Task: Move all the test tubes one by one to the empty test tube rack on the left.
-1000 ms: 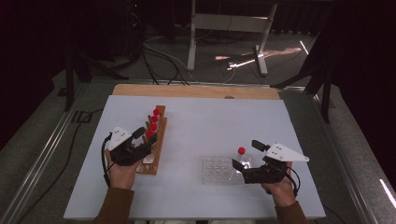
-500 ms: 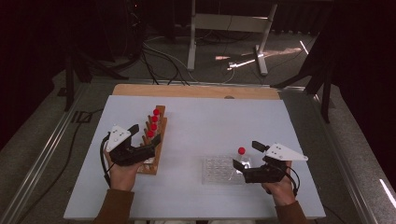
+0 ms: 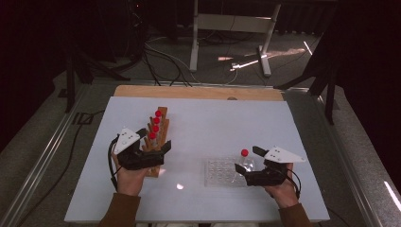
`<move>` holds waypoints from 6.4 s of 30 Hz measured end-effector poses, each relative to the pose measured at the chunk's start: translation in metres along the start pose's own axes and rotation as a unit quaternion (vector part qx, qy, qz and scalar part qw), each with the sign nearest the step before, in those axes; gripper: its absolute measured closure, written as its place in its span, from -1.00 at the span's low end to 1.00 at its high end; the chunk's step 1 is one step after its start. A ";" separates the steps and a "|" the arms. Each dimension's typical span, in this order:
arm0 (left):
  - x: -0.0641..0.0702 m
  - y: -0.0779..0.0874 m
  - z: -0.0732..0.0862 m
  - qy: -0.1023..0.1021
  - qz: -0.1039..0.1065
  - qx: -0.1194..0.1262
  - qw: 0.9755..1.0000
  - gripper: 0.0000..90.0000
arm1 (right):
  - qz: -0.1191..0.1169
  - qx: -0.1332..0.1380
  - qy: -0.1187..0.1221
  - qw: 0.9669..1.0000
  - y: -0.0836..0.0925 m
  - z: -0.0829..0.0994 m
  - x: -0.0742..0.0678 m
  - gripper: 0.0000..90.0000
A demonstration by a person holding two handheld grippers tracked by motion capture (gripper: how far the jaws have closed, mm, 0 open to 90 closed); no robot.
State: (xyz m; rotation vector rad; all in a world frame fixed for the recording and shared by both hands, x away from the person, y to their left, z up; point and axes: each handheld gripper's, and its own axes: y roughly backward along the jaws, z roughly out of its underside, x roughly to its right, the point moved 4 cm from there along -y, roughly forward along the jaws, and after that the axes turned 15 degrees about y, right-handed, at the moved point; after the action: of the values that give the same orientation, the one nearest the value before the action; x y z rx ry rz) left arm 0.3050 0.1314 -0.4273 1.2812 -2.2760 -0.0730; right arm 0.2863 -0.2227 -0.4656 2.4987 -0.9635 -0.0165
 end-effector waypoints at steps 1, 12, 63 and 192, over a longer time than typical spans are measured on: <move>0.001 0.000 0.000 0.000 0.003 -0.001 1.000 -0.98 | -0.002 0.000 0.000 1.000 -0.001 0.001 0.000 -0.81; 0.014 -0.006 0.004 -0.009 0.017 -0.016 1.000 -0.98 | 0.012 -0.025 0.024 0.999 -0.008 0.012 0.000 0.06; 0.103 -0.031 0.003 -0.061 0.133 -0.065 0.987 -0.89 | 0.034 0.034 0.033 0.998 0.013 -0.030 -0.005 0.66; -0.020 0.026 -0.017 -0.027 -0.035 -0.004 0.999 0.57 | 0.049 0.035 -0.024 0.998 0.013 -0.019 0.012 -1.00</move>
State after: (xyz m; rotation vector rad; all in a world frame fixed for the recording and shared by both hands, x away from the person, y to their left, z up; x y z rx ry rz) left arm 0.3006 0.1657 -0.4134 1.3712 -2.2733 -0.1447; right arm 0.2898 -0.2311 -0.4415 2.5224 -1.1225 -0.0122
